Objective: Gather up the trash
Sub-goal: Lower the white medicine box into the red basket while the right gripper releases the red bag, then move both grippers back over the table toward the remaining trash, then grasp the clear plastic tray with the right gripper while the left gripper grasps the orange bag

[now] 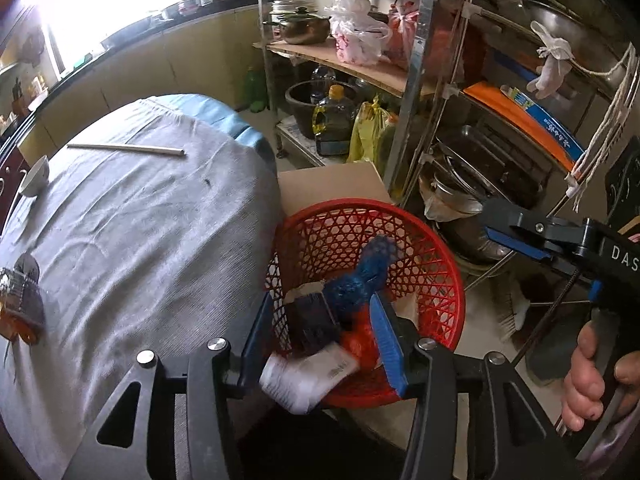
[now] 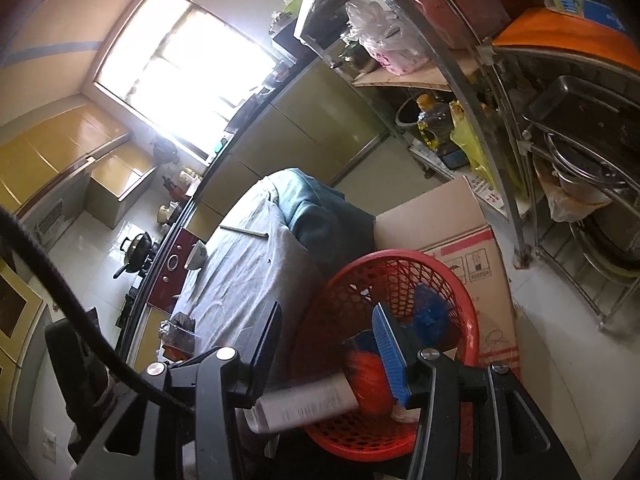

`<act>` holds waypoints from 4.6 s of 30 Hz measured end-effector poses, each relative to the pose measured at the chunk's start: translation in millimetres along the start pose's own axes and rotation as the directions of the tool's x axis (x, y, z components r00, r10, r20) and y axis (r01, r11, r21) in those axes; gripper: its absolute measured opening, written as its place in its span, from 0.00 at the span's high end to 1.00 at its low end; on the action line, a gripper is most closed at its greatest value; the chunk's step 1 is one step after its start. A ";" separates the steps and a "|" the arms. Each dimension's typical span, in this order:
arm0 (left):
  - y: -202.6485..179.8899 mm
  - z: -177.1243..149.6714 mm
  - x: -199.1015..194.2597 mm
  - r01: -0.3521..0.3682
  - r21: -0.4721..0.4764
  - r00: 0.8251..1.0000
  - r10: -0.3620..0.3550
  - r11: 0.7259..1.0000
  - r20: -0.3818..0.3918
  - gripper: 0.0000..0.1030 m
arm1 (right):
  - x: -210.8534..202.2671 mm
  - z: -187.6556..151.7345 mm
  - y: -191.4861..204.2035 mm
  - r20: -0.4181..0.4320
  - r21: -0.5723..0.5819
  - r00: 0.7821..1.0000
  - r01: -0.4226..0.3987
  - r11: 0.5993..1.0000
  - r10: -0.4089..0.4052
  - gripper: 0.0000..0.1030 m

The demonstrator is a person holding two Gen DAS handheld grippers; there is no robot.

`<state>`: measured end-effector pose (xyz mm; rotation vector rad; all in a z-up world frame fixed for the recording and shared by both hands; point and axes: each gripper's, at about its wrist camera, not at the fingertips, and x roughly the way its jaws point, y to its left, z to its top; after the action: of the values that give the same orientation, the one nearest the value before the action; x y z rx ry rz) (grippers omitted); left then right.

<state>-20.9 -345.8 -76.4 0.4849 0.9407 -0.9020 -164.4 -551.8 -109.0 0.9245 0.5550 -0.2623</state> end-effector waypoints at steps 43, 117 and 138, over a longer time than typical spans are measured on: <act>254.8 -201.5 -237.2 -0.448 -0.655 0.752 0.653 0.608 0.091 0.24 | 4.8 -27.7 87.9 -0.114 -0.142 0.992 -0.069 0.988 0.053 0.48; 358.4 -250.0 -159.7 -0.372 -0.679 0.858 0.513 0.633 0.008 0.23 | 263.5 -120.8 316.7 -0.394 -0.659 0.912 -0.196 0.726 -0.112 0.26; 394.1 -101.7 -40.2 -0.110 -0.521 0.975 0.192 0.847 0.107 0.23 | 311.9 -140.1 295.6 -0.409 -0.701 0.890 -0.163 0.694 -0.203 0.43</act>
<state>246.9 -37.7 -102.2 0.0252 0.9398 -0.5031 178.1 -259.3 -148.3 0.1777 1.0208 0.1792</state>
